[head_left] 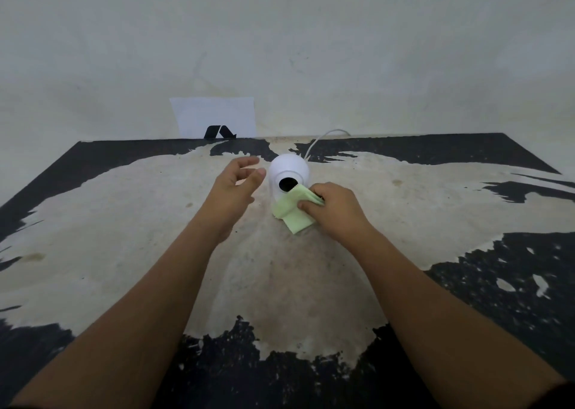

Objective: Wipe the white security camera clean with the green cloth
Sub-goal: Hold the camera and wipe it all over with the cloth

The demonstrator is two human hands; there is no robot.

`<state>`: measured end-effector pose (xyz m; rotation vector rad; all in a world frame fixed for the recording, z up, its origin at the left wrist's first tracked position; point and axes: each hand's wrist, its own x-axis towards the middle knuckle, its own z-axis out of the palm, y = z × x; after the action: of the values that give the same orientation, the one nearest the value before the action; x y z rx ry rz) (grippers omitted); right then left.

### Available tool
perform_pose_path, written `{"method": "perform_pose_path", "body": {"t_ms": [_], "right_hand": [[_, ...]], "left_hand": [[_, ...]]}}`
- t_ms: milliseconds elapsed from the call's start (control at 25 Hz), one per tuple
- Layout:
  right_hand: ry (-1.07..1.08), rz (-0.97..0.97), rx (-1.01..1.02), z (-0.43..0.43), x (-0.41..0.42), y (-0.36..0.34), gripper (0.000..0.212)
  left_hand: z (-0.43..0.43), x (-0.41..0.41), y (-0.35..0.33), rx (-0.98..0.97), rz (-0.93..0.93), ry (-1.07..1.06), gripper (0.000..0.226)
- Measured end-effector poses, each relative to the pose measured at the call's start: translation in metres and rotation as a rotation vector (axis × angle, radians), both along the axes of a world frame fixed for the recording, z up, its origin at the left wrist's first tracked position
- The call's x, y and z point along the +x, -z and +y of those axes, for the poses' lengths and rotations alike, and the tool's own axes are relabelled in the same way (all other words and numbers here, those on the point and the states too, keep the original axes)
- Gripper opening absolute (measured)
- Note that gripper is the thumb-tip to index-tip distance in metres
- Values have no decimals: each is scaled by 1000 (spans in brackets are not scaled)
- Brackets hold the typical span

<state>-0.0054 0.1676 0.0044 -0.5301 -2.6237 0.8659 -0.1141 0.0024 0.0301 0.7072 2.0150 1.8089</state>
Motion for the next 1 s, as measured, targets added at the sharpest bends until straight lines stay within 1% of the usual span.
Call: {"method": "perform_pose_path", "body": {"t_ms": [80,120,280,320,400,440,520,600,760,880,960,1000], "right_hand": [[25,-26,30,-1,-9,2,33],[44,-26,32,0,-12,4,35],[131,-25,-30,4,-14,16,33],[154,-27,-46,4,-14,17,40],[176,-38,-46,2,-17,17,66],[173,-43,-35,0,-20,18,76],[180,-25,-22,-9,-27,21,84],[239,9,-22,-21,-36,26,87],[370,30,-38,-36,-46,34,93],[316,-14,54,-27,-41,35,95],[224,-62,103,-14,-36,30,91],[164,-88,81,-5,-33,26,88]], "left_hand": [[14,-8,-1,2,-145,90,34],[20,-11,0,-14,-185,121,34],[31,-18,4,-12,-190,140,28],[32,-20,5,-12,-184,135,26],[31,-23,5,-9,-182,135,21],[31,-23,5,-2,-186,138,19],[31,-23,7,16,-182,133,16],[31,-23,7,21,-160,123,14],[30,-24,7,-37,-93,109,14],[31,-27,9,-14,-112,125,13],[31,-28,11,5,-125,137,15],[31,-29,11,9,-129,143,15]]}}
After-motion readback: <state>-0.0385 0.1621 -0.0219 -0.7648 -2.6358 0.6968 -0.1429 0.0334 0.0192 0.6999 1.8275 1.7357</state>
